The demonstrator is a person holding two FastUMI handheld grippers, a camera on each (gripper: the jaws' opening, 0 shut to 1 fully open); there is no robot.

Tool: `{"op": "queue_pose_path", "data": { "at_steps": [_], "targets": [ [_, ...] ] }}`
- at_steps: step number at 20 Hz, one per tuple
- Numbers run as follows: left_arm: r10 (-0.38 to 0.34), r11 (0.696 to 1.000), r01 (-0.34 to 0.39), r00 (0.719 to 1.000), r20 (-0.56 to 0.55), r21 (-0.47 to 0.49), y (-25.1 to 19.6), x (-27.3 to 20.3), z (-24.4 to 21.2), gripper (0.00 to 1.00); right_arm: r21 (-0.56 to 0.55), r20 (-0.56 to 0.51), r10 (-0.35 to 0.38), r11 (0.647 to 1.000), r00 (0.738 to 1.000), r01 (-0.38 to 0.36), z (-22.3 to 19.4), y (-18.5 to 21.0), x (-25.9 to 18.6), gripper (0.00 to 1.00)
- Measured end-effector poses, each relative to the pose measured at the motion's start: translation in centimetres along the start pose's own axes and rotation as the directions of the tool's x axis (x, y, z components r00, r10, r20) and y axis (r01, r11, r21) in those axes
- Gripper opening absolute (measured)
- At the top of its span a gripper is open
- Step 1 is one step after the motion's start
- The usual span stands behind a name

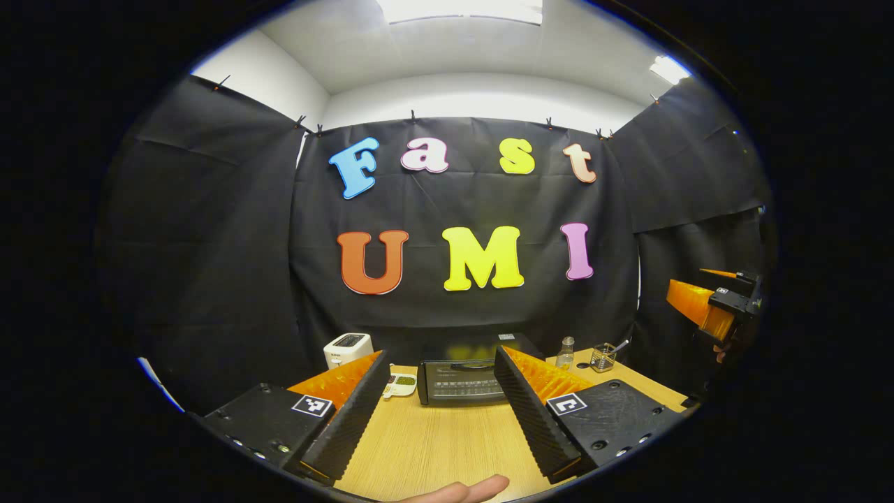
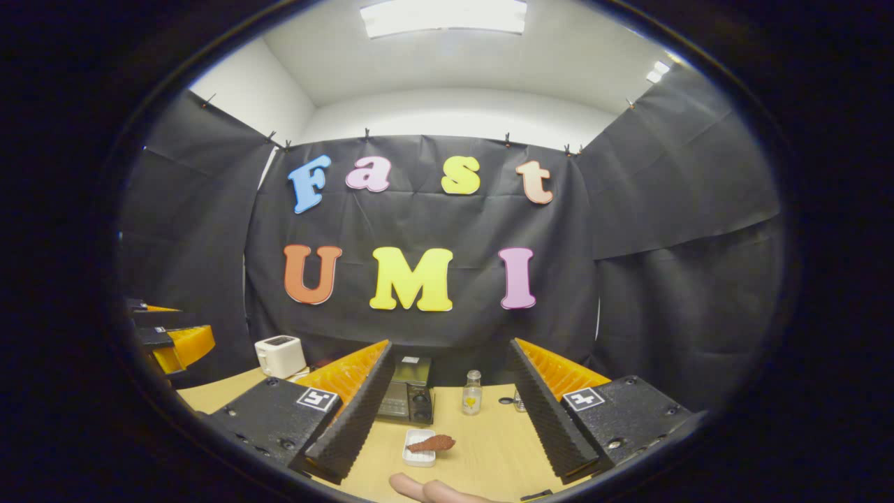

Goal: Open the electric oven with the left hand, put the food in, and close the electric oven.

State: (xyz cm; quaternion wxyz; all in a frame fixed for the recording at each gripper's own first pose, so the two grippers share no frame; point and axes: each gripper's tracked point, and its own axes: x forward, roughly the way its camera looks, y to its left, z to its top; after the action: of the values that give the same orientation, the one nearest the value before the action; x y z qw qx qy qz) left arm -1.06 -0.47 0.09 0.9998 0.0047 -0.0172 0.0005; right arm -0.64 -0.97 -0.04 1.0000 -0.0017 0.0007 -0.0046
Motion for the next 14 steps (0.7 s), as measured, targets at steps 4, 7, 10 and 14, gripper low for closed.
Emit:
{"op": "queue_pose_path", "data": {
  "at_steps": [4,7,10,14],
  "targets": [
    [0.008,1.0,-0.008,1.0,0.004,0.006,0.5,1.3,-1.0,0.96,0.0,0.037,0.0,1.0,0.999,0.0,-0.6,-0.6,1.1,1.0],
    [0.007,1.0,-0.007,0.999,-0.032,-0.025,0.4,3.5,-3.2,0.95,0.007,0.057,-0.009,1.0,0.998,0.008,-2.1,-1.3,3.0,1.0],
    [-0.001,0.998,-0.003,0.998,-0.07,-0.059,0.8,7.0,-4.6,0.96,0.032,0.037,0.02,0.999,0.999,-0.021,-3.3,-0.9,5.5,1.0],
    [-0.007,0.998,0.002,0.997,-0.074,-0.069,1.1,13.0,-5.4,0.95,0.023,0.012,0.036,0.999,0.999,-0.036,-4.3,-1.1,8.8,1.0]
  ]
}}
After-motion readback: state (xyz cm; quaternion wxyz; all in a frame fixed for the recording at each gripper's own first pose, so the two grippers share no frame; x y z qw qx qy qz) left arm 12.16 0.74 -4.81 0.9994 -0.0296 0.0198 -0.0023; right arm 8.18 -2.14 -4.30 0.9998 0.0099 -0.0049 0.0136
